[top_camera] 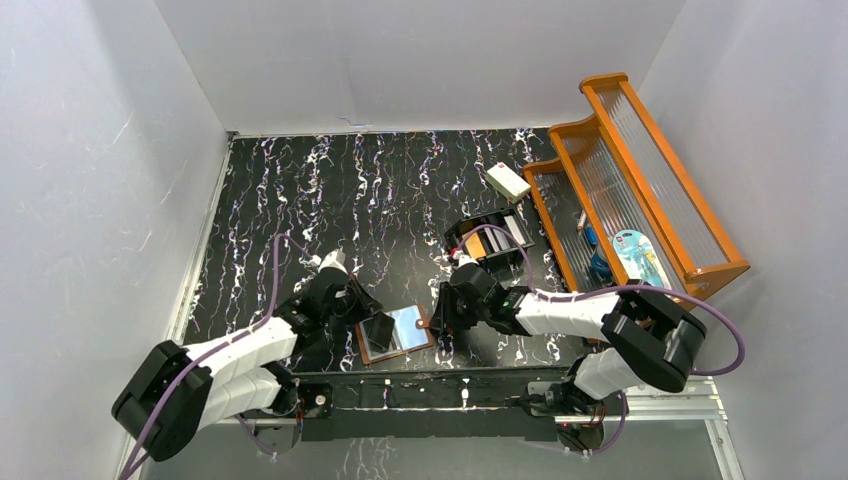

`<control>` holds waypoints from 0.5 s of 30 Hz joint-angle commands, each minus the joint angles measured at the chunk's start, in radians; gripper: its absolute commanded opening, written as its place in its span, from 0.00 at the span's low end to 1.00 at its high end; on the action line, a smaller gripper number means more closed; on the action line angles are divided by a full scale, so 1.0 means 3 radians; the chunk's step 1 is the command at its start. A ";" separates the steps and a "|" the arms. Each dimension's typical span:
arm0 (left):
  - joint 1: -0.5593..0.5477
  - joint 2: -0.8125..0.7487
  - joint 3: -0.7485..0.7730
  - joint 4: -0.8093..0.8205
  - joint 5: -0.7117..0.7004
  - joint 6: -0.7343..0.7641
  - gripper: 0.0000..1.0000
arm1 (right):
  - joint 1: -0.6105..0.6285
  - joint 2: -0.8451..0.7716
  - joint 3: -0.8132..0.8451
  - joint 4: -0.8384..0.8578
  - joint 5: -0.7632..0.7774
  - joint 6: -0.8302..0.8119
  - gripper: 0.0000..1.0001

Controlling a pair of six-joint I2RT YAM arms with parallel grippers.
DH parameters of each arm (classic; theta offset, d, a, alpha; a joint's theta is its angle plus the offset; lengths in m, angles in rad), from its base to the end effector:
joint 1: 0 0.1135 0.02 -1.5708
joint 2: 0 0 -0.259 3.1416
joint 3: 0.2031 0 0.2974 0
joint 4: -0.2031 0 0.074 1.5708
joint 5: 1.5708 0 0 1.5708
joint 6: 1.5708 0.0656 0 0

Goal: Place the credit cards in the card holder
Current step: Pick up the credit card from the card holder.

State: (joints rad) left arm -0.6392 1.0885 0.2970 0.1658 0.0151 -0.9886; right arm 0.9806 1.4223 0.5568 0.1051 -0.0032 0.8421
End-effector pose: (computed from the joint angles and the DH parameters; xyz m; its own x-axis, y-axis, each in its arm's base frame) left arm 0.2084 -0.1561 0.0961 -0.7649 -0.4721 -0.4383 -0.0592 0.7291 -0.6819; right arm 0.1764 0.2638 0.0905 -0.8762 0.0325 -0.4808 -0.2679 0.7965 0.5420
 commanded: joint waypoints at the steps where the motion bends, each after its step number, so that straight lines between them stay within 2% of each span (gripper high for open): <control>1: -0.0002 -0.0265 -0.0185 0.0275 -0.0384 0.0018 0.00 | 0.0064 -0.0138 -0.0071 0.0168 0.0082 0.0156 0.34; 5: -0.0002 -0.0482 -0.0178 0.0125 -0.0378 -0.0060 0.00 | 0.0104 -0.0293 -0.0021 0.0087 0.0103 0.0174 0.34; 8: -0.0002 -0.0754 -0.0159 -0.0026 -0.0343 -0.0136 0.00 | 0.0141 -0.0523 -0.0021 0.0161 0.0065 0.0292 0.39; 15: 0.0002 -0.1438 -0.0042 -0.0258 -0.0083 -0.0424 0.00 | 0.0147 -0.0812 -0.0202 0.1068 -0.0265 0.0806 0.50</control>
State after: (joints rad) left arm -0.6388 0.7387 0.2462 0.1314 -0.0452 -1.0618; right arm 1.0176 1.2018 0.5251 0.2173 -0.0265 0.9749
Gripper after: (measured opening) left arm 0.008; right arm 0.467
